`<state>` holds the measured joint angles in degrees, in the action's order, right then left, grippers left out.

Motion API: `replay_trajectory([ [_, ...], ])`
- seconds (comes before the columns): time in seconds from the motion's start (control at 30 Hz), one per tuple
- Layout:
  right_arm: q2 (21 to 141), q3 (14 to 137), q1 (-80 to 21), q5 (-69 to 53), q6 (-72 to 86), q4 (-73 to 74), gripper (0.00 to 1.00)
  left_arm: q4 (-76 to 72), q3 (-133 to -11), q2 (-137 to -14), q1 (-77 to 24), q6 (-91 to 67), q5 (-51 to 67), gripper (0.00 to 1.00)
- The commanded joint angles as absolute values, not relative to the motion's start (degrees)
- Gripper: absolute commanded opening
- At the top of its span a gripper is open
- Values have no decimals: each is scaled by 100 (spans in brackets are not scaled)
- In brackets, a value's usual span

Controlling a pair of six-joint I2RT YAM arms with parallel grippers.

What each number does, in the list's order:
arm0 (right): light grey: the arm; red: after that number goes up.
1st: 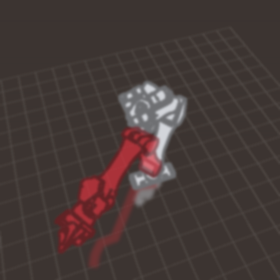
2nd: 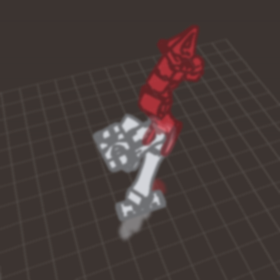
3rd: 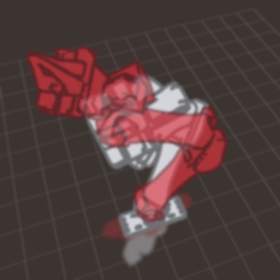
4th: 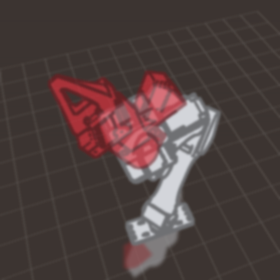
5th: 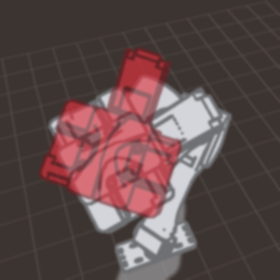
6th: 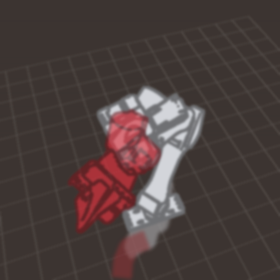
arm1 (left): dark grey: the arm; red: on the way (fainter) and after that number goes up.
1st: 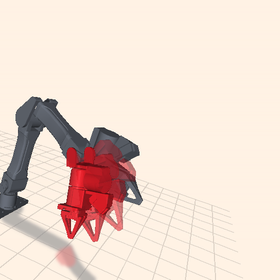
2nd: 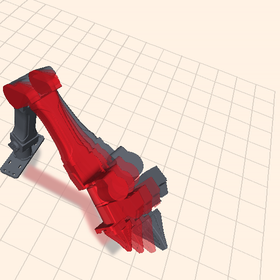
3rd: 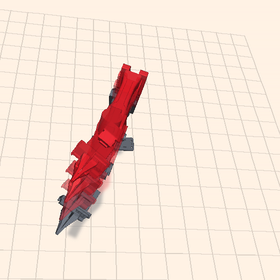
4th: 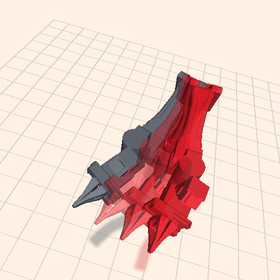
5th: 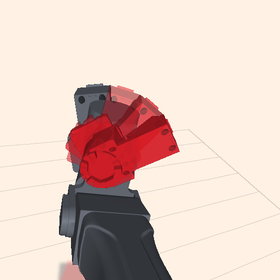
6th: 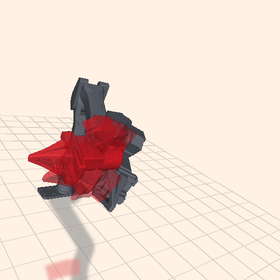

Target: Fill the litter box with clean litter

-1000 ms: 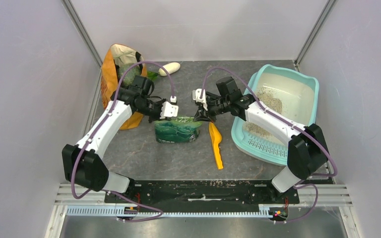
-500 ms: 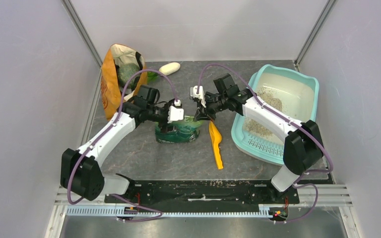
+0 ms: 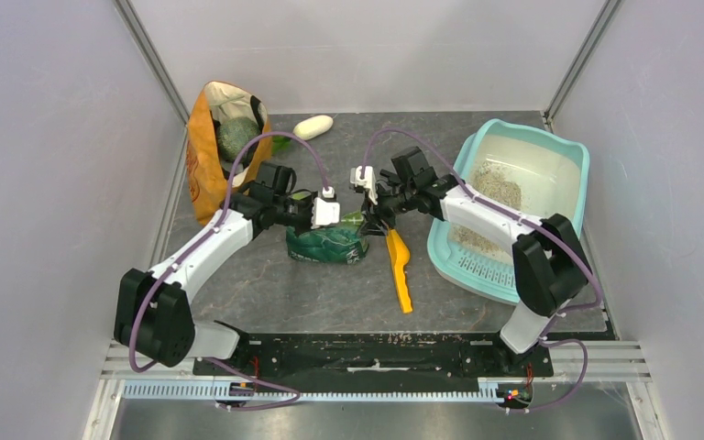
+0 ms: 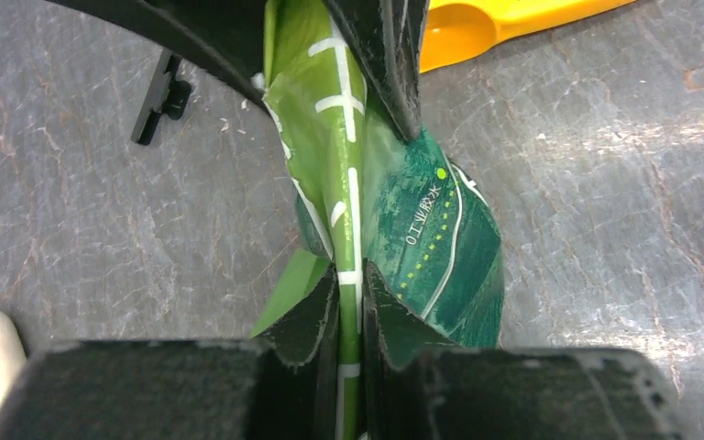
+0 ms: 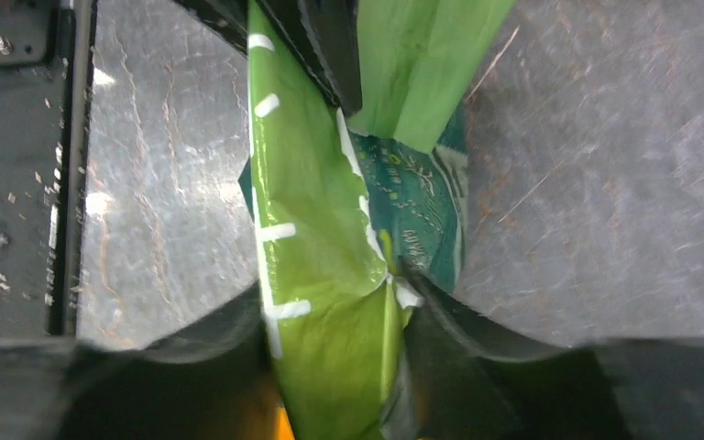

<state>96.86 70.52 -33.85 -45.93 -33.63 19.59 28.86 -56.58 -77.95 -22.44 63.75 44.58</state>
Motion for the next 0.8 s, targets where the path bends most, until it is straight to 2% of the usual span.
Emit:
replay_trajectory([
  [0.0,10027,7198,-3410,-4008,-3040,1524,34,2810,-5569,-7772,-2131,6115,4520,8],
  [0.07,10088,7203,-3370,-3922,-3032,1611,8,2831,-5505,-7774,-2065,6000,4468,7],
  [0.1,10082,7180,-3333,-4002,-3044,1648,1,2900,-5481,-7795,-2026,5985,4477,7],
  [0.37,9990,7042,-3185,-4675,-3560,2364,0,3575,-5405,-7953,-1863,6187,4540,2],
  [0.53,10067,7664,-2915,-5195,-3568,3065,0,4573,-6149,-8118,-1818,5938,4837,2],
  [0.57,10028,7753,-2892,-5201,-3568,3157,3,4517,-6198,-8019,-1828,5659,4851,2],
  [0.6,9993,7820,-2882,-5125,-3488,3173,16,4337,-6221,-7925,-1837,5384,4799,2],
  [0.63,9963,7879,-2883,-5013,-3351,3169,40,4208,-6230,-7880,-1849,5095,4669,4],
  [0.67,9922,7916,-2882,-4926,-3234,3148,56,4063,-6246,-7850,-1853,4870,4523,6],
  [0.73,9719,7798,-2883,-4764,-2965,2814,75,4060,-6320,-7874,-1853,4787,4361,10],
  [0.77,9539,7651,-2876,-4708,-2864,2588,78,4109,-6351,-7891,-1854,4808,4359,14],
])
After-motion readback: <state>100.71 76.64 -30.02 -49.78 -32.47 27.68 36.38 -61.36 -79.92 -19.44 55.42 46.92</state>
